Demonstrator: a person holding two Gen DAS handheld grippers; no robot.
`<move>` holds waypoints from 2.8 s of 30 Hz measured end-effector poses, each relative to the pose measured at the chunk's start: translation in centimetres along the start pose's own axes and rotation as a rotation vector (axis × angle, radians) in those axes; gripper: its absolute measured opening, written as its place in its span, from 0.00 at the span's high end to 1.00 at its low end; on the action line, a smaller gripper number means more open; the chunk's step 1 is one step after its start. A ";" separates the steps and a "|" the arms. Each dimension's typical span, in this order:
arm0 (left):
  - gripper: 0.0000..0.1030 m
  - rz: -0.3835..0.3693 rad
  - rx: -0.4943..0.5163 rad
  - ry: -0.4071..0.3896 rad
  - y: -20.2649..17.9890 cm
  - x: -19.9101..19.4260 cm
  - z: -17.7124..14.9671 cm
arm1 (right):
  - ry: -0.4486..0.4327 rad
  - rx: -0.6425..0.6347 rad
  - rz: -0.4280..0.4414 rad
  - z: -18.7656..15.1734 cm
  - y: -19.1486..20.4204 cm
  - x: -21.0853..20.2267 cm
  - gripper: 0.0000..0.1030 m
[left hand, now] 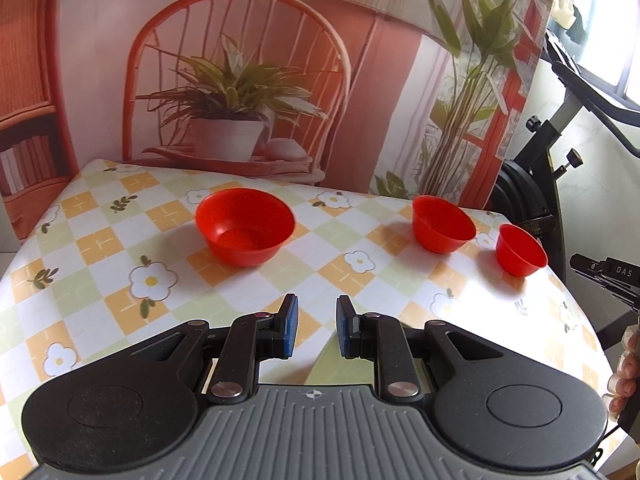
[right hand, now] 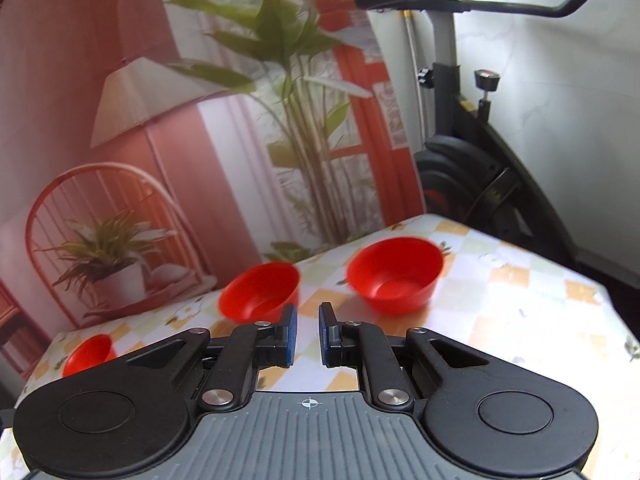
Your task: Organize plates and bowls
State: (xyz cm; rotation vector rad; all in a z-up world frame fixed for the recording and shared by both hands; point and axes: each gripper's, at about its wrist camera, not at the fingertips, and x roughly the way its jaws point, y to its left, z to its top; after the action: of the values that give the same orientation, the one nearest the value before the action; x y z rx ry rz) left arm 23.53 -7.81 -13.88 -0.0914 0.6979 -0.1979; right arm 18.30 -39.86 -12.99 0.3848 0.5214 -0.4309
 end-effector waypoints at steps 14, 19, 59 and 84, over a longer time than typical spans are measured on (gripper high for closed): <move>0.78 -0.129 0.121 0.054 -11.6 7.1 4.0 | 0.020 -0.053 -0.083 3.5 -7.8 4.3 0.88; 0.78 -0.208 0.182 0.071 -17.3 10.9 5.7 | 0.064 -0.025 -0.092 3.8 -10.5 7.6 0.88; 0.84 -0.296 0.087 0.253 -26.7 27.6 5.9 | 0.152 0.081 -0.070 3.2 -14.0 15.1 0.93; 0.84 -0.255 0.085 0.147 -18.9 20.0 11.3 | 0.109 0.001 0.087 6.2 -3.9 14.7 0.93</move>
State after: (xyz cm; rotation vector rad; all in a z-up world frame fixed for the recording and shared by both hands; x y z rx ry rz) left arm 42.91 -30.34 -14.99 -0.0848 0.8229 -0.4822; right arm 30.32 -50.25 -17.05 0.4316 0.6079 -0.3277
